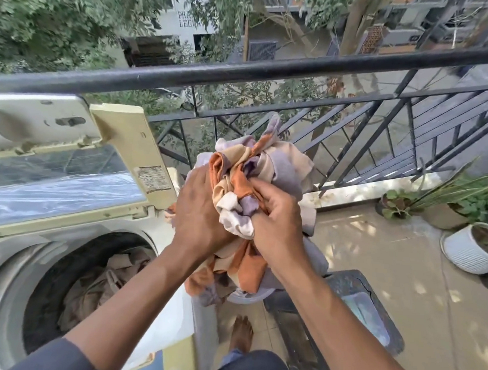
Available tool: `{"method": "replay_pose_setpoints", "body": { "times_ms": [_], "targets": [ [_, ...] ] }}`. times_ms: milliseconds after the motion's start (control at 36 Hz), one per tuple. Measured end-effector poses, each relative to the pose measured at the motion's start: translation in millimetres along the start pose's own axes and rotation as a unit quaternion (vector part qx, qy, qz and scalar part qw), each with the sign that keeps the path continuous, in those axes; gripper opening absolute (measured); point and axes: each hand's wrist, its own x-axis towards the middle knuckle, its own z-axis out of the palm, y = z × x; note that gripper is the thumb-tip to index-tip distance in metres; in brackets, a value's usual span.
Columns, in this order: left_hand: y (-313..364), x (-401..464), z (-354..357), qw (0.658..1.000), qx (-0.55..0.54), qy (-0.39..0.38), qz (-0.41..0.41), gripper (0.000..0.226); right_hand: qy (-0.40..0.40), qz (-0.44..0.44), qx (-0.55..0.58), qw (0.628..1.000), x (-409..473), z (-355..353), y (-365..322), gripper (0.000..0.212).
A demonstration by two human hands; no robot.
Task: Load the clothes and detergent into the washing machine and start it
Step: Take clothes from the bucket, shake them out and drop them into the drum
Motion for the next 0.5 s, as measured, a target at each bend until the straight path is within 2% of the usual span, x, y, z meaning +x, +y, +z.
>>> {"method": "replay_pose_setpoints", "body": {
  "times_ms": [83,167,222,306,361,417,472,500],
  "targets": [
    [4.8,-0.9,-2.4,0.997,-0.023,0.045,-0.054,0.080,-0.044,0.003,0.017,0.999,4.5,-5.6,-6.6,0.023],
    [6.0,1.5,-6.8,0.992,-0.050,0.083,-0.078,0.072,-0.079,-0.003,0.017,0.997,13.8,-14.7,-11.8,0.038],
    [4.9,3.0,-8.6,0.988,-0.072,0.096,-0.096,0.067,-0.099,0.012,0.055,0.993,19.2,-23.0,-15.7,0.042],
    [-1.3,3.1,-9.3,0.986,-0.091,0.107,-0.088,0.066,-0.088,0.006,0.089,0.992,23.9,-38.9,-17.5,0.035],
    [-9.1,5.0,-10.5,0.983,-0.111,0.103,-0.102,0.069,-0.016,-0.015,0.093,0.995,25.4,-51.7,-11.4,0.027],
    [-12.1,6.6,-14.4,0.980,-0.122,0.103,-0.121,0.059,0.098,-0.014,0.074,0.992,26.8,-64.4,4.2,0.021],
    [-12.9,5.8,-19.9,0.975,-0.134,0.113,-0.137,0.055,0.207,0.024,0.036,0.977,30.8,-75.8,35.5,0.017],
    [-14.1,6.5,-23.0,0.971,-0.146,0.118,-0.149,0.056,0.236,0.063,-0.004,0.970,32.3,-82.1,51.1,0.017]
  ]
}}
